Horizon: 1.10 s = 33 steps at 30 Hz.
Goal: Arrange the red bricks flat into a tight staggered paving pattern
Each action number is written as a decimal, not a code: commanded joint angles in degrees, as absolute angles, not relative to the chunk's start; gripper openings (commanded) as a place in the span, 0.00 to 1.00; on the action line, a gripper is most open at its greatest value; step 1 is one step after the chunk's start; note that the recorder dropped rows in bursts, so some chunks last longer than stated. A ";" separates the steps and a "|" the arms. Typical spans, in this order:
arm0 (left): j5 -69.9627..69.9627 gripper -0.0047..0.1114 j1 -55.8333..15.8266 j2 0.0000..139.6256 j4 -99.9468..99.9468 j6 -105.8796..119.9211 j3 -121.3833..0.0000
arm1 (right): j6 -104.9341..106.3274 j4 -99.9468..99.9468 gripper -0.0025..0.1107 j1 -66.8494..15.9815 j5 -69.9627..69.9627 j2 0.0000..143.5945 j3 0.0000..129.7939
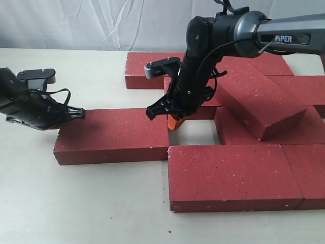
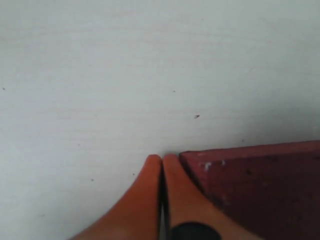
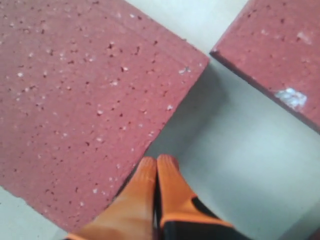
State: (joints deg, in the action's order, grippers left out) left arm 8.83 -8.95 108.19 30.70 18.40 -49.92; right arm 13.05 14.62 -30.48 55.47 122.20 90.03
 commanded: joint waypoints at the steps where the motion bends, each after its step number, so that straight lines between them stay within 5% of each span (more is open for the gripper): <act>1: 9.66 0.04 -9.84 108.85 31.46 18.43 -50.32 | 13.48 14.25 0.01 -30.39 56.08 122.24 90.02; 15: 9.78 0.04 -9.58 108.85 31.48 18.58 -50.32 | 13.37 13.47 0.01 -30.39 55.34 120.03 92.30; 25: 13.69 0.04 -2.19 106.65 29.65 18.40 -50.32 | 13.29 1.45 0.01 -30.29 64.09 113.80 91.34; 33: 14.52 0.04 -10.02 106.65 30.14 19.44 -50.32 | 13.25 0.49 0.01 -28.04 57.55 106.08 79.23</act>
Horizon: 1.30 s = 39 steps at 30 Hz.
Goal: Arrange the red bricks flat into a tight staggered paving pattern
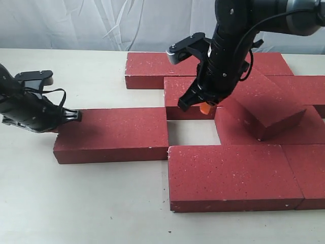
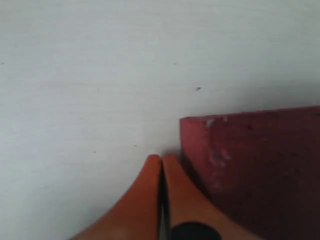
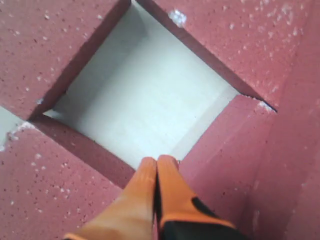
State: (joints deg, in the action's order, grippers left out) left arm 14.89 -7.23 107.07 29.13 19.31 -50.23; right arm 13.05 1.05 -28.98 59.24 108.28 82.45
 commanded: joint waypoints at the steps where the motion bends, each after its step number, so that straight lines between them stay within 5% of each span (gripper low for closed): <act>1: 14.41 0.04 -10.53 106.65 30.14 19.44 -50.32 | 13.25 0.49 0.01 -28.04 57.07 105.84 78.65; 39: 11.70 0.04 -19.26 111.67 32.93 19.71 -53.76 | 15.56 3.55 0.01 -28.04 54.50 105.41 77.30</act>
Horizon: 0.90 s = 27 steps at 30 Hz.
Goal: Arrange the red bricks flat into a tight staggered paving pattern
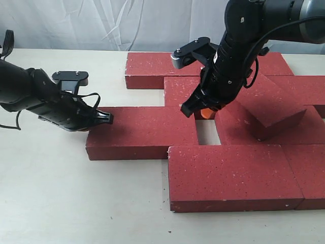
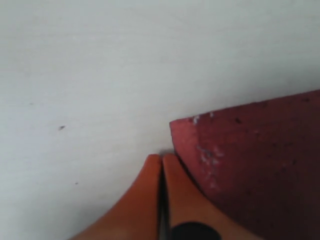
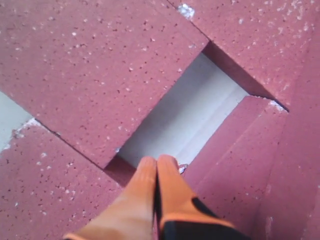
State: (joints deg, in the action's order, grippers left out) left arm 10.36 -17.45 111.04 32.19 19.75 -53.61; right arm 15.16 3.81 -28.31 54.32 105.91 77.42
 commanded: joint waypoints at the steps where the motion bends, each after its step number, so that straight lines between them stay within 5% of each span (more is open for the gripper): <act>1: 11.70 0.04 -19.35 111.67 32.93 19.71 -53.76 | 15.56 3.55 0.01 -28.04 54.50 105.41 77.30; 27: 10.62 0.04 -24.15 111.67 39.67 19.49 -53.85 | 15.56 2.95 0.01 -28.04 50.45 100.19 72.84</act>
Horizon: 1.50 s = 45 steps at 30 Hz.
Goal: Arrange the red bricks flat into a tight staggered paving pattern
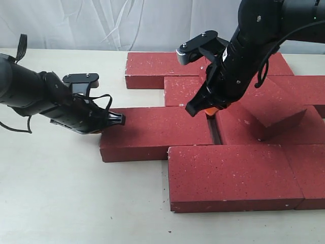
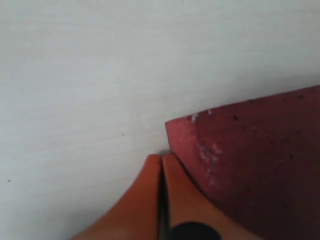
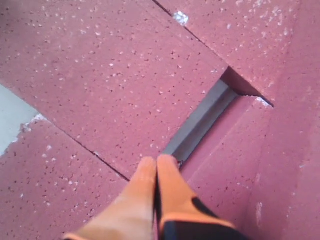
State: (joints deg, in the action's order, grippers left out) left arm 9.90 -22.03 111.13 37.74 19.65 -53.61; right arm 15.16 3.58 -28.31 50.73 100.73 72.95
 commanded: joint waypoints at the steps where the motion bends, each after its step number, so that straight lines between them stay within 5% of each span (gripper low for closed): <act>1: 10.49 0.04 -24.43 111.67 39.81 19.49 -53.85 | 15.56 2.95 0.01 -28.04 50.45 100.19 72.84; 29: 18.89 0.04 -17.41 107.93 30.98 19.60 -53.85 | 26.03 12.70 0.01 -28.06 51.91 110.45 72.84; 45: 19.71 0.04 -20.29 113.73 32.72 19.60 -62.04 | 18.73 0.50 0.01 -28.06 51.52 96.53 73.35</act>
